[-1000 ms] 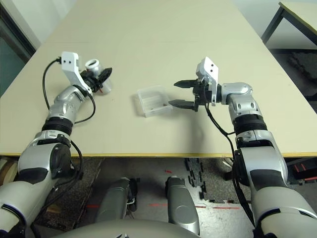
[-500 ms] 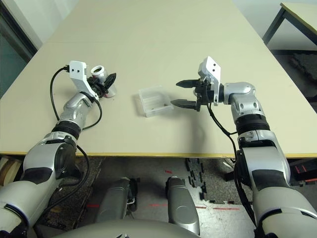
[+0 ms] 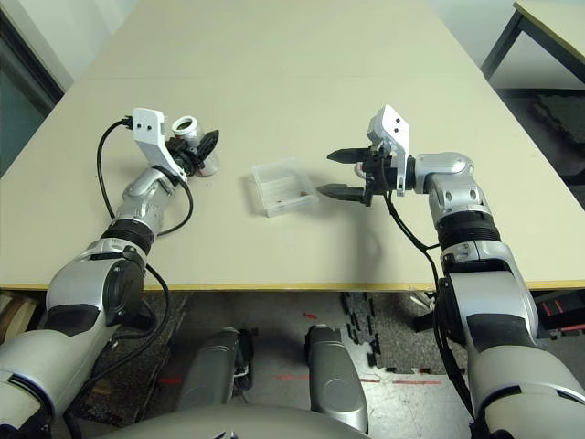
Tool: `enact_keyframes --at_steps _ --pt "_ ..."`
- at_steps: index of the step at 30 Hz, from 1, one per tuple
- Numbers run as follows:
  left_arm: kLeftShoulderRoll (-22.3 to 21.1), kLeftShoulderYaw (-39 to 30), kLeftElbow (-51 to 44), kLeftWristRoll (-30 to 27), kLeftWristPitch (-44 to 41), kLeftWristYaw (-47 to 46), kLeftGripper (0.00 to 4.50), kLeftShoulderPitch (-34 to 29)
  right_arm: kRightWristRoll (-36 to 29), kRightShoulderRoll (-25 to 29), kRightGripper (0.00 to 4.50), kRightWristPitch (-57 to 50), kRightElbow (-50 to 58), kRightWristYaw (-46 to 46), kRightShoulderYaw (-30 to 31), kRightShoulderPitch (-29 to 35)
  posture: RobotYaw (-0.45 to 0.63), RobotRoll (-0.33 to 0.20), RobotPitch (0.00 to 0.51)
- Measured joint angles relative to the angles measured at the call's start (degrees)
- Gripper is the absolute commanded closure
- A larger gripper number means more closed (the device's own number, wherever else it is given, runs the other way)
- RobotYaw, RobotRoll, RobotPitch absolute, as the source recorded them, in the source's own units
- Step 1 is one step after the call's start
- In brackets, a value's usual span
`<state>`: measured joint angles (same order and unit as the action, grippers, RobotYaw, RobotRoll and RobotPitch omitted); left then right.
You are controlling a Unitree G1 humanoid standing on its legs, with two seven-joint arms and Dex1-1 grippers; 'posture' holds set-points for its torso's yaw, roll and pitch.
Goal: Pour the medicine from the bottle into the box.
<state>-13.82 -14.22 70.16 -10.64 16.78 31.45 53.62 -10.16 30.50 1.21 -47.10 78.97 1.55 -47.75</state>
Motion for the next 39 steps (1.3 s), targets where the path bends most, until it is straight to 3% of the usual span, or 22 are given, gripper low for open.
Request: enact_keyframes --at_steps 15,25,36,39 --pt "-0.23 0.01 -2.16 -0.09 0.00 1.76 0.01 -1.79 0.03 -0.20 0.00 -0.01 0.00 -0.06 0.02 0.11 -0.16 0.000 0.129" --pt "-0.48 0.03 -7.80 -0.78 -1.77 4.73 0.01 -6.81 0.06 -0.30 0.00 0.08 -0.01 -0.20 0.03 0.07 -0.16 0.000 0.132" --pt "-0.54 1.82 -23.57 -2.00 -6.75 7.11 0.01 -16.78 0.07 -0.64 0.00 0.36 -0.11 -0.91 0.02 0.04 -0.15 0.000 0.134" --pt "-0.66 1.84 -32.05 -3.28 -9.62 6.99 0.01 -21.40 0.04 -0.74 0.00 0.35 -0.14 -1.28 -0.01 0.02 -0.14 0.000 0.135"
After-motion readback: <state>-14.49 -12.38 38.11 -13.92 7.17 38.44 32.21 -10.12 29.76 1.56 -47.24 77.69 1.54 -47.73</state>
